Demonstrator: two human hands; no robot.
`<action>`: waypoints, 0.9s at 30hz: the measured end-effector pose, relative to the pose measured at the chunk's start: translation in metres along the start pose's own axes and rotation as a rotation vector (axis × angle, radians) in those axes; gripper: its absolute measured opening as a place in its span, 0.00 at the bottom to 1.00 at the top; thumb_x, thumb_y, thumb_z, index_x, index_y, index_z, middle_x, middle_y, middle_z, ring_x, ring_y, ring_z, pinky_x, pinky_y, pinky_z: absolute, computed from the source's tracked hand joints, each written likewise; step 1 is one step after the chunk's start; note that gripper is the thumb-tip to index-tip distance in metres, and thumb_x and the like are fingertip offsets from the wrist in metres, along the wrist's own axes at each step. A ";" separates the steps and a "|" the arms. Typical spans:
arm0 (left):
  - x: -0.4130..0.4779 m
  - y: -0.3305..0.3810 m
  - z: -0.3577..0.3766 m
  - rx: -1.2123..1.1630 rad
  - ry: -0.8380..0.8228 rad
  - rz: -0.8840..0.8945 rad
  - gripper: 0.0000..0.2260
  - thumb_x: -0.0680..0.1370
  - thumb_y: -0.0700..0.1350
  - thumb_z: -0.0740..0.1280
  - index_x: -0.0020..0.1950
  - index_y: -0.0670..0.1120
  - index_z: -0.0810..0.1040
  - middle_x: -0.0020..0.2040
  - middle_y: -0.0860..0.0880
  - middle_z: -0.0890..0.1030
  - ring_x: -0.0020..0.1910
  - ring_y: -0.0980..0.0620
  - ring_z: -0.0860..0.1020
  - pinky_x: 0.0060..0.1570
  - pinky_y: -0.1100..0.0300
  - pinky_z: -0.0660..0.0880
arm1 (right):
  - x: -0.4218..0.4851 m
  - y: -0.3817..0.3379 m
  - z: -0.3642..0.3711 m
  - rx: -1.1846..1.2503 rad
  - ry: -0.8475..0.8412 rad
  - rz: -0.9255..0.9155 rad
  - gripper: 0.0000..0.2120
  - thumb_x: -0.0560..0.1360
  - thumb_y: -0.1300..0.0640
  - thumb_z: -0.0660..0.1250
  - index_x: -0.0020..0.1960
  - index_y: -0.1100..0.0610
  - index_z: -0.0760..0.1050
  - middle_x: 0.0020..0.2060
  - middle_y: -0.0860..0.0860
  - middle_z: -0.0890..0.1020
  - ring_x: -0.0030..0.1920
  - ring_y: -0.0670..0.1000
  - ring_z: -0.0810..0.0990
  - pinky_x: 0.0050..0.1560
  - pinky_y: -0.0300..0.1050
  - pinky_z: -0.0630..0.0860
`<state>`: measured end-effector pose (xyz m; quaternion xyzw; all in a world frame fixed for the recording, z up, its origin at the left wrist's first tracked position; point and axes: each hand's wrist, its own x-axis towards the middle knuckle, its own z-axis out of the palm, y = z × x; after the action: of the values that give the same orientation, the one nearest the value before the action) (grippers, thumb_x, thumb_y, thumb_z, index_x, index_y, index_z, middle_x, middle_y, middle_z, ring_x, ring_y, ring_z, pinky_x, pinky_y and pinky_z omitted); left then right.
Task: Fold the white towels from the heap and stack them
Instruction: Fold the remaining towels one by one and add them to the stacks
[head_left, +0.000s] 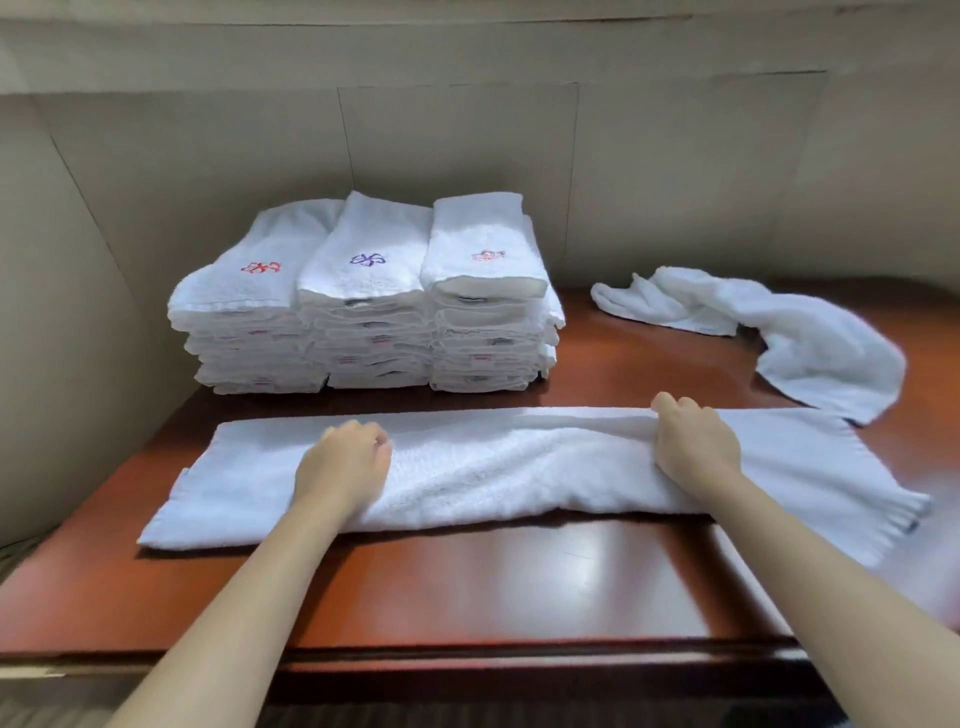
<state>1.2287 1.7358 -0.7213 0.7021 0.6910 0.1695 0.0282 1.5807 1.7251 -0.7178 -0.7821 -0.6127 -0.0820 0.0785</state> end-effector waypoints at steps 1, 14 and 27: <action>0.002 0.012 0.004 -0.017 -0.028 0.025 0.14 0.81 0.48 0.55 0.61 0.49 0.76 0.59 0.49 0.76 0.59 0.47 0.72 0.56 0.51 0.73 | -0.001 0.010 -0.001 -0.003 -0.015 0.023 0.15 0.76 0.65 0.53 0.61 0.58 0.67 0.53 0.56 0.74 0.54 0.60 0.73 0.44 0.47 0.66; 0.014 0.111 0.043 0.010 -0.146 0.181 0.16 0.81 0.54 0.57 0.67 0.51 0.69 0.62 0.49 0.72 0.63 0.46 0.69 0.61 0.50 0.68 | -0.024 0.163 -0.021 -0.024 0.191 0.499 0.11 0.76 0.62 0.59 0.58 0.61 0.70 0.53 0.61 0.79 0.55 0.63 0.77 0.54 0.50 0.67; 0.027 0.113 0.050 -0.200 -0.024 0.086 0.09 0.80 0.50 0.60 0.56 0.50 0.77 0.56 0.50 0.75 0.58 0.47 0.70 0.52 0.53 0.69 | 0.004 0.178 0.000 0.327 0.072 0.620 0.23 0.78 0.42 0.57 0.54 0.59 0.79 0.57 0.59 0.79 0.61 0.63 0.72 0.60 0.54 0.66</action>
<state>1.3508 1.7673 -0.7323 0.7268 0.6394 0.2306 0.0990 1.7545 1.6868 -0.7212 -0.9047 -0.3479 0.0176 0.2454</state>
